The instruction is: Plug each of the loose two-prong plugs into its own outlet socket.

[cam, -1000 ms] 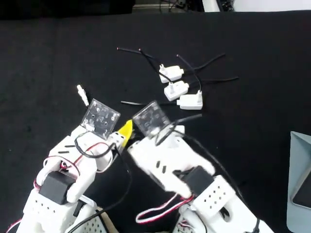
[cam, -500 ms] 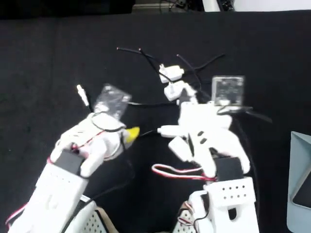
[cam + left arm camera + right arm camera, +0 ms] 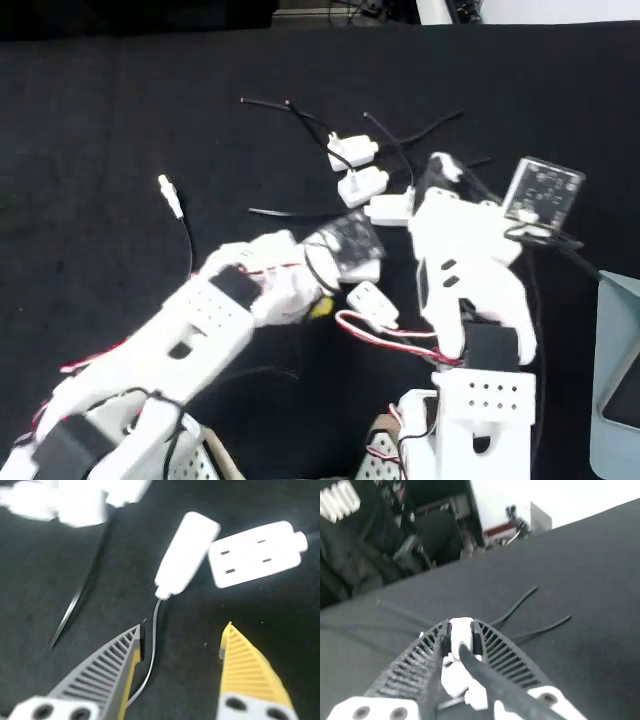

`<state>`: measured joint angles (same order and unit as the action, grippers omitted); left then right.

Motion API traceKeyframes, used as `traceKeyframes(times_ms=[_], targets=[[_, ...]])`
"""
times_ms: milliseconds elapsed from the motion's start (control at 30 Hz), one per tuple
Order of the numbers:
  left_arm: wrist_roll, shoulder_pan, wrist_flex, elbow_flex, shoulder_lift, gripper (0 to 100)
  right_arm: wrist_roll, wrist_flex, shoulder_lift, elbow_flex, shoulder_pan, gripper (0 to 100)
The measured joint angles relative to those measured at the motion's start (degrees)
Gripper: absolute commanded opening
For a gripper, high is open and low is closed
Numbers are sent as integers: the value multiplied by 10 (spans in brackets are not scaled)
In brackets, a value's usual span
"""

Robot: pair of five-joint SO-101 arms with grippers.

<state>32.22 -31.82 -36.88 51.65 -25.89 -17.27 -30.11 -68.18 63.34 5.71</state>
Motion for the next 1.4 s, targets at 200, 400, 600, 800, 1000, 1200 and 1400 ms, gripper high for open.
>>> traceKeyframes(times_ms=[200, 400, 600, 800, 1000, 1200, 1400], targets=[[18, -7, 42, -76, 123, 258, -2, 5, 0, 0, 12, 11], [48, -4, 42, -180, 254, 258, -2, 5, 0, 0, 12, 11], [72, -4, 42, -241, 337, 253, -2, 5, 0, 0, 12, 11], [74, -4, 47, -280, 367, 252, -2, 5, 0, 0, 12, 11], [73, -5, 47, -286, 380, 166, -2, 5, 0, 0, 12, 11], [74, -11, 47, -286, 382, 86, -2, 5, 0, 0, 12, 11], [73, -18, 47, -277, 381, 27, -2, 5, 0, 0, 12, 11]])
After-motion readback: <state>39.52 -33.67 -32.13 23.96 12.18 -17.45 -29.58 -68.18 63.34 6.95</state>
